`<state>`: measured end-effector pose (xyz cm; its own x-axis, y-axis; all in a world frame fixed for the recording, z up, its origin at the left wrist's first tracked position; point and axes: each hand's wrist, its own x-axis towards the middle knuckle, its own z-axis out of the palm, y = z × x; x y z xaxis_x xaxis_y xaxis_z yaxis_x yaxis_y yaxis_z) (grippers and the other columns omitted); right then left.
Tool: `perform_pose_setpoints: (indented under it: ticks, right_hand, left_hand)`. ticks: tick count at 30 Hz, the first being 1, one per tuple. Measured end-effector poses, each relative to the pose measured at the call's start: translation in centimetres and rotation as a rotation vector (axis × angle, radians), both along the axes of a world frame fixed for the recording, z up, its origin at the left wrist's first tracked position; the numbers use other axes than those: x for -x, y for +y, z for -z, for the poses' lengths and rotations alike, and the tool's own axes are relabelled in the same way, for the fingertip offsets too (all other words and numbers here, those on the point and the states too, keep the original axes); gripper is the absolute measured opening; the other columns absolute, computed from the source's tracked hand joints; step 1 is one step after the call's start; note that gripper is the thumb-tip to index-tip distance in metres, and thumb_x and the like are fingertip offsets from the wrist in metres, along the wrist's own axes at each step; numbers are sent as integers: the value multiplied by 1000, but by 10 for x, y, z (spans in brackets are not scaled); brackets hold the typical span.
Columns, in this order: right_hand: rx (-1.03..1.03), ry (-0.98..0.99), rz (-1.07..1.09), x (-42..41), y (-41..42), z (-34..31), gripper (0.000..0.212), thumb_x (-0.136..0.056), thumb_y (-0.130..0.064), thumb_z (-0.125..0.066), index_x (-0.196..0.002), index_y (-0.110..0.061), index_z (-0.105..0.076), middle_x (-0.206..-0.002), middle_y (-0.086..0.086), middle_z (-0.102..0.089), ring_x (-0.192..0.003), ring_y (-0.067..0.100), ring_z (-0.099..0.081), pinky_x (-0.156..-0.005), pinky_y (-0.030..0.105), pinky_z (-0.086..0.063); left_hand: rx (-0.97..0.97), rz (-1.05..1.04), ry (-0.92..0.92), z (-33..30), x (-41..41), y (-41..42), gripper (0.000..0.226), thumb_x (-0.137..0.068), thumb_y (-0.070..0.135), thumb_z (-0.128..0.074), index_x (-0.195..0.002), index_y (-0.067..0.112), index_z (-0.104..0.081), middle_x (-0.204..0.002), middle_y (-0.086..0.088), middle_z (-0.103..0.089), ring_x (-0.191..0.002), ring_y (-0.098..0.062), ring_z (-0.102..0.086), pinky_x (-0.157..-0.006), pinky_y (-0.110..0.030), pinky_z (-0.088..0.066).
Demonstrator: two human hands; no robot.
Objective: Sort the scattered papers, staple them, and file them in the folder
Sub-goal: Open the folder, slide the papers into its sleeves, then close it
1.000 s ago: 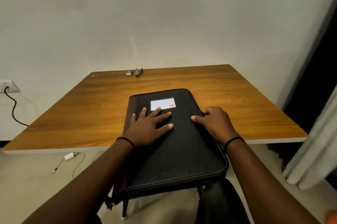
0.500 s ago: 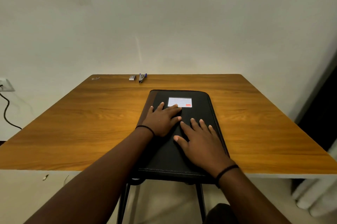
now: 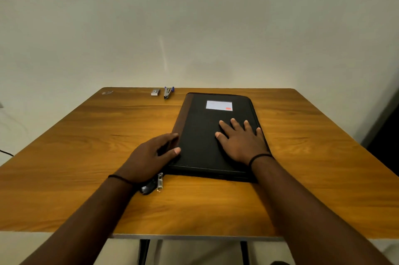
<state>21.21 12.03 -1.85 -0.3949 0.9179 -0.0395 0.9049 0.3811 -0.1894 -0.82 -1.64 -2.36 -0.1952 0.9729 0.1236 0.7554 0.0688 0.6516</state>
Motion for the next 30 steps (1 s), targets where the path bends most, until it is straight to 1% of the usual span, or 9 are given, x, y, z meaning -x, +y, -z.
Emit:
perform_pose_setpoints:
  ticks: [6, 10, 12, 13, 16, 20, 23, 26, 30]
  right_hand:
    - [-11, -26, -8, -1, 27, -2, 58, -98, -66, -16, -153, -49, -10, -166, -7, -6, -153, 27, -2, -121, 55, -3]
    - [-88, 62, 9, -2, 30, 2, 53, -99, -61, -30, -148, -40, -36, -159, -1, -32, -147, 27, -28, -117, 51, -20]
    - [-266, 187, 22, -3, 19, -1, 36, -100, -48, -41, -119, -26, -62, -124, 5, -65, -114, 25, -59, -97, 41, -46]
    - [-399, 257, 14, -3, 11, -1, 30, -100, -42, -43, -101, -22, -65, -99, 3, -69, -93, 22, -63, -80, 36, -50]
    - [-667, 459, -96, 2, -34, 1, 27, -100, -35, -46, -77, -23, -55, -68, -6, -51, -62, 11, -50, -57, 26, -43]
    - [-544, 476, -339, 43, -106, 13, 44, -101, -45, -43, -63, -26, -55, -51, -10, -45, -45, 5, -42, -45, 26, -43]
    - [-487, 306, -330, 68, -133, 15, 61, -95, -67, -31, -64, -23, -60, -52, -8, -50, -47, 8, -48, -47, 30, -45]
    - [-337, 247, -187, 81, -139, 13, 64, -82, -84, -34, -81, -26, -60, -70, -5, -62, -66, 16, -60, -59, 32, -50]
    - [-273, 236, -122, 85, -141, 11, 50, -85, -71, -46, -97, -24, -62, -88, -2, -67, -82, 21, -65, -68, 33, -50]
  left_hand:
    - [-23, 30, -181, -1, 4, -26, 47, -85, 37, -73, -130, 36, -58, -120, 25, -59, -104, 8, -57, -84, -9, -44]
    - [-144, -40, -267, 3, 11, -30, 17, -80, 16, -81, -87, 31, -77, -83, 18, -75, -81, -1, -70, -70, -15, -55]
    - [-153, -52, -304, 6, 15, -30, 6, -80, 15, -80, -79, 20, -78, -78, 5, -76, -73, -9, -70, -64, -22, -54]
    - [-141, -36, -312, 6, 18, -31, 6, -82, 14, -79, -77, 17, -77, -77, 3, -75, -71, -8, -69, -63, -22, -53]
    - [-86, 53, -330, 7, 28, -32, 9, -88, 7, -72, -83, 14, -75, -80, 2, -75, -73, -4, -66, -67, -19, -51]
    - [-43, 120, -384, 7, 37, -33, 19, -92, -4, -60, -98, 6, -75, -97, -10, -75, -90, -14, -68, -82, -23, -54]
    - [-44, 153, -521, 6, 37, -35, 26, -91, -12, -56, -101, 3, -74, -104, -17, -74, -96, -20, -69, -85, -25, -56]
    - [-20, 164, -606, 6, 37, -38, 30, -90, -13, -56, -106, 6, -72, -106, -14, -75, -100, -22, -70, -88, -29, -57]
    - [5, 146, -659, 6, 38, -39, 32, -91, -11, -57, -115, 6, -69, -94, -23, -71, -92, -27, -65, -88, -32, -54]
